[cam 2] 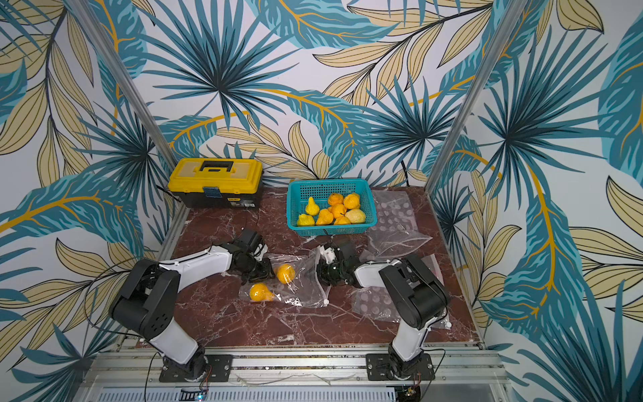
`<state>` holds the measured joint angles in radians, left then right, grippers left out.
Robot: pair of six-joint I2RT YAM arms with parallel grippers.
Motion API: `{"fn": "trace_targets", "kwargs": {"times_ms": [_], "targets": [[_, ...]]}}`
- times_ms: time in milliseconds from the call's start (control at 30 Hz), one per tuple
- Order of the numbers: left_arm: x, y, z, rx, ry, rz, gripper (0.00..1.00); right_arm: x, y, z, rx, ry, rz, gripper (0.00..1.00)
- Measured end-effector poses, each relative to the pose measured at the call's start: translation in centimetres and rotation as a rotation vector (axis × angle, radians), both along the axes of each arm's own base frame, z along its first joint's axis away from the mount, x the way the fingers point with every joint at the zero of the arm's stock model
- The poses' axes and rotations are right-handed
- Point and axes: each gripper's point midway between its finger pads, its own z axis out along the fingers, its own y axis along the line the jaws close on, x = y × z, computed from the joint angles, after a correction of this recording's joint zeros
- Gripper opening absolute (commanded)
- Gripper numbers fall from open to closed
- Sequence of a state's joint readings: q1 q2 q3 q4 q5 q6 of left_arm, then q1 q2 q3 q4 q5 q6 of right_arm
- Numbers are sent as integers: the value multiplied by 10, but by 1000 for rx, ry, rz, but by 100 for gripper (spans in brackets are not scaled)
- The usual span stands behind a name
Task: Open the zip-top bag and take out the pear
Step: Pick up the pear from the zipper food storage bag.
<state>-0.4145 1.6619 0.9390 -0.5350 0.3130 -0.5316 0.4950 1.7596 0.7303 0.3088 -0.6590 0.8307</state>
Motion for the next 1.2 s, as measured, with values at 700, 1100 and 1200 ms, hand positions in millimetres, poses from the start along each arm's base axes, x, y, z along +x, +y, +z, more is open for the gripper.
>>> {"fn": "trace_targets", "kwargs": {"times_ms": [700,1100,1200], "targets": [[1,-13,-8,-24,-6,-42,19,31,41,21,-154,-332,51,64],[2,-15,-8,-32,-13,-51,19,28,69,13,-202,-440,139,84],[2,-16,-8,-33,-16,-54,19,26,74,3,-220,-428,159,83]]}}
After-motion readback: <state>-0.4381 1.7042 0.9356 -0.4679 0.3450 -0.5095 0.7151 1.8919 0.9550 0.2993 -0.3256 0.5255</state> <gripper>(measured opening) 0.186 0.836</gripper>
